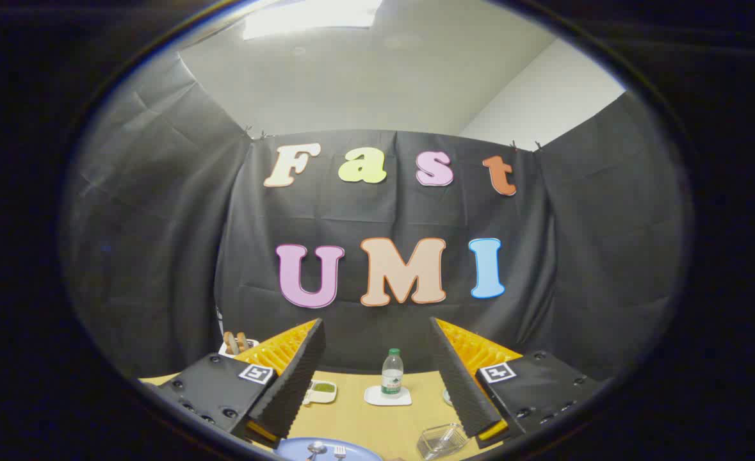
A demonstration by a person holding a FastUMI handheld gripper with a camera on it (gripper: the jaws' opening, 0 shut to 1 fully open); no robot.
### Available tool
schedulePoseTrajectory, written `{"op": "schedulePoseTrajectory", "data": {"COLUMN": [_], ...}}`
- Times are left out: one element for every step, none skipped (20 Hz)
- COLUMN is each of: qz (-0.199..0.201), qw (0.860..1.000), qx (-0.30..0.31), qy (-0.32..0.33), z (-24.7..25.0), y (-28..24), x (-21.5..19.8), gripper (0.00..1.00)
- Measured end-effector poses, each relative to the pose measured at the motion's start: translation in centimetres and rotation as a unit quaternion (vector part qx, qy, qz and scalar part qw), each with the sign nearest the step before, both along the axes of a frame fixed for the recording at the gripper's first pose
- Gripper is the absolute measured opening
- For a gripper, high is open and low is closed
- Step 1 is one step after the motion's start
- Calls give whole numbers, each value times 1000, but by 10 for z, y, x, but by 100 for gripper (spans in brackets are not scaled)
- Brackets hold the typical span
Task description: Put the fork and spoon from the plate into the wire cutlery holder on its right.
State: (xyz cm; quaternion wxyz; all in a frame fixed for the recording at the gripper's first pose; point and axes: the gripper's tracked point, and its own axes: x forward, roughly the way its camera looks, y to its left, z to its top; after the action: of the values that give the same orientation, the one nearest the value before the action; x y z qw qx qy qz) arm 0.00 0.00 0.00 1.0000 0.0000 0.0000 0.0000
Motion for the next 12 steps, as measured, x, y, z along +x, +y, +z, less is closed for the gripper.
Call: {"op": "schedulePoseTrajectory", "data": {"qz": [0,0,-1,0,1,3,5,7,9,11,13,15], "qw": [1000,1000,1000,1000,1000,1000,1000,1000,1000,1000,1000,1000], "qx": [0,0,0,3,6,9,10,9,6,3,1,0], "qy": [1,1,3,4,6,9,12,15,17,16,16,16], "z": [-1,-1,-2,-2,-3,-3,-5,-6,-5,-4,-5,-3], "y": [0,0,-2,-2,-1,-1,0,0,0,1,1,3], "x": [0,1,2,3,4,5,6,7,8,9,11,12], "gripper": [100,100,100,100,100,100,100,100,100,100,100,100]}}
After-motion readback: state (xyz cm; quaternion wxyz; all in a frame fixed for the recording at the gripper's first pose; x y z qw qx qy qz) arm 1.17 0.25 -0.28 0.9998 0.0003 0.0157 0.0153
